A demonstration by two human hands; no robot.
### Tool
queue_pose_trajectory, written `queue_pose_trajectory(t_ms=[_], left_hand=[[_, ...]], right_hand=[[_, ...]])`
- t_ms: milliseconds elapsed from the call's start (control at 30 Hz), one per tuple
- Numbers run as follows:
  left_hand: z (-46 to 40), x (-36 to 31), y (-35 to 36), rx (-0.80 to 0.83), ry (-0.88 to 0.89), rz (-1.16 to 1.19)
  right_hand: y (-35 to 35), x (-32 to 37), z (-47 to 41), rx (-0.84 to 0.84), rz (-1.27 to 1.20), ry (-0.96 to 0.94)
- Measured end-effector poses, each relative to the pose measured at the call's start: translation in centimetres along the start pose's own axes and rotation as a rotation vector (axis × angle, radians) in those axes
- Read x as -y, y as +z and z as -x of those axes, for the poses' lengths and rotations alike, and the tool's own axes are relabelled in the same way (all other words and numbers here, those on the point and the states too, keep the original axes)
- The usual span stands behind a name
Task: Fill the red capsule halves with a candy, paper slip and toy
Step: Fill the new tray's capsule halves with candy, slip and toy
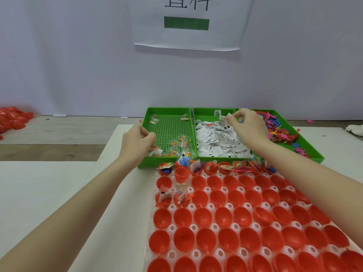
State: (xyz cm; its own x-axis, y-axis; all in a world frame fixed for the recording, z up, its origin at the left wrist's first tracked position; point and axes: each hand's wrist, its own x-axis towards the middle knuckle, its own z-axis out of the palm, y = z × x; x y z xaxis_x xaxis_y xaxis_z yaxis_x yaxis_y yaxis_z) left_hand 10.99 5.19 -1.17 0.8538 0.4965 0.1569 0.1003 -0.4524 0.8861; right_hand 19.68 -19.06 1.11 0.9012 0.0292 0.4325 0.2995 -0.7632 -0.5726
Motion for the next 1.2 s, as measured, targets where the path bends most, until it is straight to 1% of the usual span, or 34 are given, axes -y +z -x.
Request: queue_pose_trajectory(t_ms=[33,67,133,233,300,367,467,533,600,633,700,733,767,833,867,900,933,1000,1033,1100,1200], left_hand=[[-0.1,0.0,0.1,0.029,-0.040,0.090],[-0.2,0.1,0.1,0.044,-0.061,0.126],[-0.3,0.2,0.3,0.049,-0.047,0.085],[-0.3,0.4,0.4,0.065,0.064,-0.059],[-0.2,0.5,0.3,0.087,0.122,-0.118],[-0.2,0.5,0.1,0.116,0.121,-0.096],[0.2,0.3,0.0,0.115,0.124,-0.050],[0.6,0.1,0.1,0.104,0.114,0.039],[1.0,-0.2,0.1,0.094,0.062,0.151],[1.1,-0.4,0.1,0.088,0.041,0.192],[1.8,-1.1,-0.2,0.090,0.008,0.267],[2.3,-1.6,-0.3,0.107,-0.017,0.339],[3.1,-2.2,-0.4,0.136,-0.045,0.436],[4.8,-3.5,-0.9,0.196,-0.089,0.622],[5.7,-4.1,-1.0,0.219,-0.106,0.692],[6.5,-4.6,-1.2,0.240,-0.121,0.750],[7.4,-5.1,-1.3,0.271,-0.139,0.802],[9.1,-5.9,-1.5,0.344,-0.182,0.905],[9.8,-6.3,-1.6,0.371,-0.199,0.945],[11.2,-6.9,-1.8,0.422,-0.213,0.981],[12.8,-8.0,-1.9,0.485,-0.189,0.979]], right_hand=[[0.0,0.0,0.0,0.023,0.024,0.004],[0.0,-0.1,0.1,0.039,0.052,0.005],[0.1,-0.4,0.1,0.076,0.112,0.018],[0.0,-0.6,0.2,0.133,0.196,0.046],[0.0,-0.6,0.2,0.142,0.205,0.048],[-0.1,-0.6,0.4,0.143,0.174,0.051],[-0.5,-0.8,0.6,0.152,0.118,0.032],[-0.9,-1.1,0.7,0.178,0.204,-0.032],[-1.1,-1.4,0.8,0.184,0.299,-0.090],[-1.1,-1.4,0.8,0.171,0.251,-0.089],[-1.5,-1.2,0.7,0.158,-0.011,0.032],[-1.8,-1.2,0.7,0.161,-0.064,0.063],[-1.9,-1.3,0.9,0.157,0.012,0.028],[-2.1,-1.5,1.3,0.083,0.281,-0.095],[-2.4,-1.3,1.5,0.019,0.287,-0.133],[-2.9,-0.9,1.8,-0.037,0.225,-0.131],[-3.2,-0.3,2.0,-0.074,0.086,-0.087],[-4.2,1.4,2.7,-0.068,-0.254,0.016],[-4.9,2.5,3.4,-0.032,-0.412,0.056],[-6.6,5.0,5.4,0.114,-0.673,0.082],[-8.6,7.7,9.0,0.349,-0.863,0.010]])
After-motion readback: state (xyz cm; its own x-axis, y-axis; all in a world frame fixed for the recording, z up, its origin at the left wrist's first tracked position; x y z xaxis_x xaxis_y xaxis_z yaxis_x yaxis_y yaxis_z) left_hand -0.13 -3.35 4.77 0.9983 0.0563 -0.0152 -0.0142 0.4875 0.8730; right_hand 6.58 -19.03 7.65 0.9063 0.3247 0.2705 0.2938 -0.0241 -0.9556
